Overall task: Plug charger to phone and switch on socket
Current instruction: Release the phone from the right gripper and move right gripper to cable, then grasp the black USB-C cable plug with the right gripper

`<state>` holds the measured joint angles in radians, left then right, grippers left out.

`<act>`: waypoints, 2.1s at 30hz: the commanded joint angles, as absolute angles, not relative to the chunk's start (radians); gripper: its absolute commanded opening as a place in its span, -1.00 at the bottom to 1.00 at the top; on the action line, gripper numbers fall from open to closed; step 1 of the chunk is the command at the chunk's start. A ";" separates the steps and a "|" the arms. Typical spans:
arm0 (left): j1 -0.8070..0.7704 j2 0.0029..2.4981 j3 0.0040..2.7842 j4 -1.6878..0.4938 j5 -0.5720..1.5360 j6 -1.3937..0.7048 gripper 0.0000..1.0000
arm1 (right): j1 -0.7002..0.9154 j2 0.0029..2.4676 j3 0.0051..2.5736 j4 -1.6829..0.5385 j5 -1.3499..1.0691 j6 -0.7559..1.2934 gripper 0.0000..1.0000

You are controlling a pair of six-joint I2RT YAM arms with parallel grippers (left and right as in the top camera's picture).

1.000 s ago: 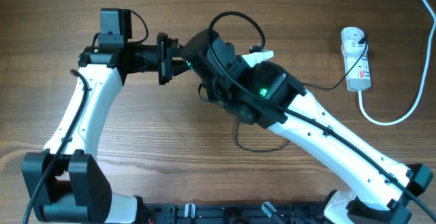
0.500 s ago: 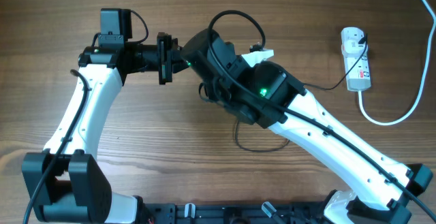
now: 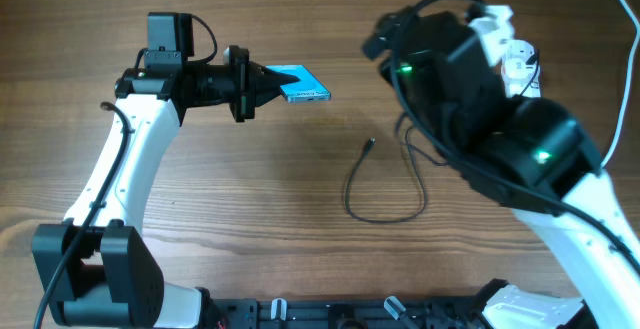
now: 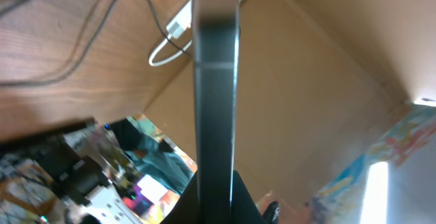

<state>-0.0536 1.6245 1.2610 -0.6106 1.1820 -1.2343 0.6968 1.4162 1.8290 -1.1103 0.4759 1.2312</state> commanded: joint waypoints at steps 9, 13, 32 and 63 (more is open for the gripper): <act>-0.054 1.602 1.264 -0.609 1.061 -0.822 -0.92 | 0.451 1.483 1.837 -1.510 0.448 1.096 0.99; -0.054 1.602 1.264 -0.618 0.947 -0.754 -0.92 | 0.439 1.518 1.741 -1.451 0.354 0.940 0.99; 0.020 1.602 1.264 -0.531 1.058 -0.568 -0.92 | 0.439 1.663 1.501 -1.270 0.068 0.727 0.99; 0.084 1.602 1.264 -0.768 0.757 -0.519 -0.92 | 0.559 1.925 1.261 -0.873 0.012 0.995 0.34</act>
